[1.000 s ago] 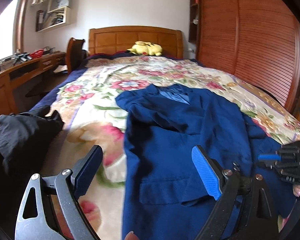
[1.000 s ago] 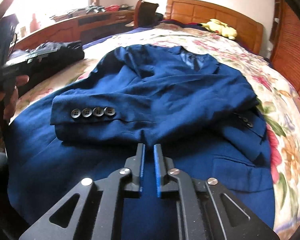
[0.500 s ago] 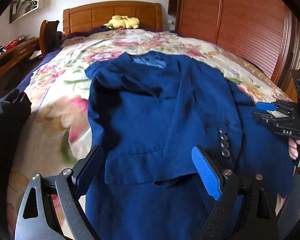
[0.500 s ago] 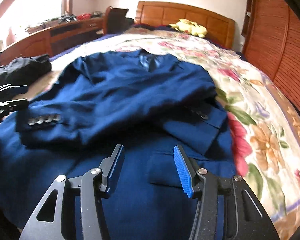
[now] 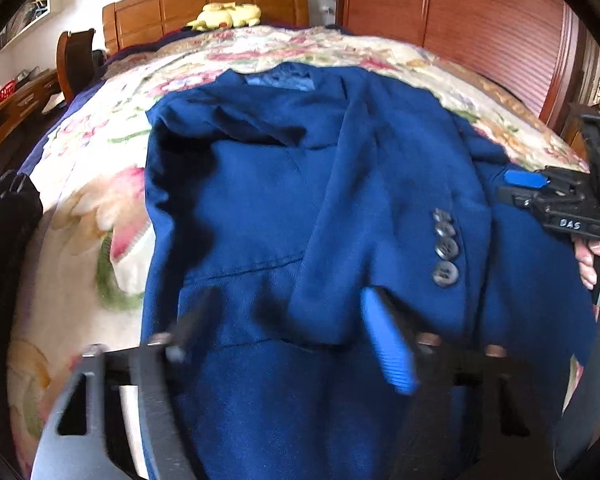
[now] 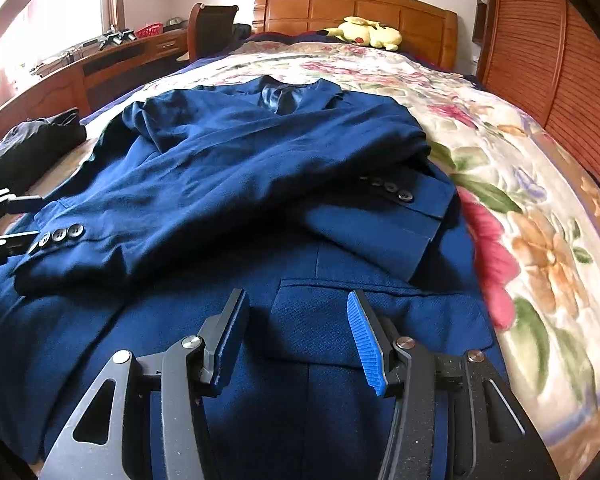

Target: Fold large clothes

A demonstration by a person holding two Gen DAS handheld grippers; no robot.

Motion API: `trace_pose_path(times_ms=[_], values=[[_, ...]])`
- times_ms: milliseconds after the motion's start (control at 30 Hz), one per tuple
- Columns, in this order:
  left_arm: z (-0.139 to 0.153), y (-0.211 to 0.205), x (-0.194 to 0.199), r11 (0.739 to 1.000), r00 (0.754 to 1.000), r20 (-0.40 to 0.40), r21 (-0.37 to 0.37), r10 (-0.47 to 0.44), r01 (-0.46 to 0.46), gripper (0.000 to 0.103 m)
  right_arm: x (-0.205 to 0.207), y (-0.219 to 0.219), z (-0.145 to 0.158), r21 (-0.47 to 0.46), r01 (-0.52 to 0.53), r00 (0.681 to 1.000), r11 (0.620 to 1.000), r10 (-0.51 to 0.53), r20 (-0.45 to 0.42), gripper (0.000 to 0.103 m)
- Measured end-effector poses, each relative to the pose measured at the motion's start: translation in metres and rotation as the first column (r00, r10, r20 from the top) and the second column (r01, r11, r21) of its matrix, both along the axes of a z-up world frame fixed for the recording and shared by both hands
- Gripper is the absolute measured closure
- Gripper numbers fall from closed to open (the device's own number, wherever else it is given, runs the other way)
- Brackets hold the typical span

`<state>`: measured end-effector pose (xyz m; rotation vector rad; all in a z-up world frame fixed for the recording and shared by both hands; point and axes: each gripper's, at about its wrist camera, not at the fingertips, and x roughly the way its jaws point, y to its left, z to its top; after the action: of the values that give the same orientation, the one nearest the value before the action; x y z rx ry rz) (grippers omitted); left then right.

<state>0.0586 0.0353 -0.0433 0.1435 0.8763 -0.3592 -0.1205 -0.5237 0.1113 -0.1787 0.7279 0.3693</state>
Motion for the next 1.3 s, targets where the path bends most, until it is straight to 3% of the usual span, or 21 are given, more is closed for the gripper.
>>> trace_pose_path(times_ms=[167, 233, 300, 367, 500, 667, 867, 1033, 1100, 1133, 1200, 1300], values=[[-0.004, -0.005, -0.003, 0.999, 0.999, -0.019, 0.017, -0.032, 0.033, 0.057, 0.000, -0.002, -0.002, 0.014, 0.000, 1.000, 1.000, 0.000, 0.000, 0.050], [-0.004, -0.007, -0.004, 0.999, 0.998, -0.021, 0.015, -0.052, 0.052, 0.067, 0.000, -0.002, -0.002, 0.018, 0.000, 1.000, 1.000, 0.000, 0.000, 0.050], [-0.001, -0.007, -0.007, 0.999, 0.999, -0.001, 0.022, -0.048, 0.048, 0.089, 0.000, -0.003, -0.003, 0.024, 0.001, 1.000, 1.000, -0.001, 0.000, 0.050], [0.004, -0.006, -0.008, 0.999, 0.999, 0.032, 0.030, -0.030, 0.029, 0.094, 0.000, -0.003, -0.003, 0.029, 0.002, 1.000, 1.000, -0.002, 0.001, 0.050], [0.023, 0.008, -0.002, 0.998, 0.993, 0.114, 0.037, 0.041, -0.045, 0.096, 0.000, -0.003, -0.005, 0.031, 0.002, 1.000, 1.000, -0.002, 0.000, 0.050], [0.043, 0.039, 0.009, 0.991, 0.979, 0.157, -0.023, 0.132, -0.129, 0.096, 0.001, -0.001, -0.006, 0.020, 0.001, 1.000, 1.000, -0.001, -0.002, 0.050], [0.043, 0.041, 0.004, 0.993, 0.978, 0.170, -0.029, 0.118, -0.115, 0.096, 0.005, -0.005, -0.008, 0.047, -0.005, 1.000, 0.999, 0.006, -0.021, 0.049], [0.044, 0.045, -0.014, 0.993, 0.973, 0.195, -0.015, 0.121, -0.120, 0.085, 0.009, -0.008, -0.010, 0.075, -0.008, 0.999, 0.997, 0.011, -0.044, 0.049], [0.046, 0.053, -0.025, 0.990, 0.969, 0.205, -0.042, 0.139, -0.133, 0.060, 0.010, -0.008, -0.010, 0.076, -0.006, 0.999, 0.997, 0.009, -0.043, 0.049], [0.047, 0.057, -0.030, 0.989, 0.967, 0.210, -0.052, 0.146, -0.138, 0.055, 0.010, -0.008, -0.010, 0.074, -0.005, 0.999, 0.997, 0.008, -0.042, 0.049], [0.048, 0.064, -0.042, 0.984, 0.959, 0.222, -0.065, 0.175, -0.165, 0.026, 0.009, -0.007, -0.010, 0.066, -0.003, 0.999, 0.998, 0.006, -0.040, 0.049], [0.049, 0.072, -0.058, 0.979, 0.955, 0.220, -0.099, 0.197, -0.179, 0.022, 0.008, -0.005, -0.009, 0.054, 0.000, 0.999, 0.999, 0.003, -0.045, 0.048]])
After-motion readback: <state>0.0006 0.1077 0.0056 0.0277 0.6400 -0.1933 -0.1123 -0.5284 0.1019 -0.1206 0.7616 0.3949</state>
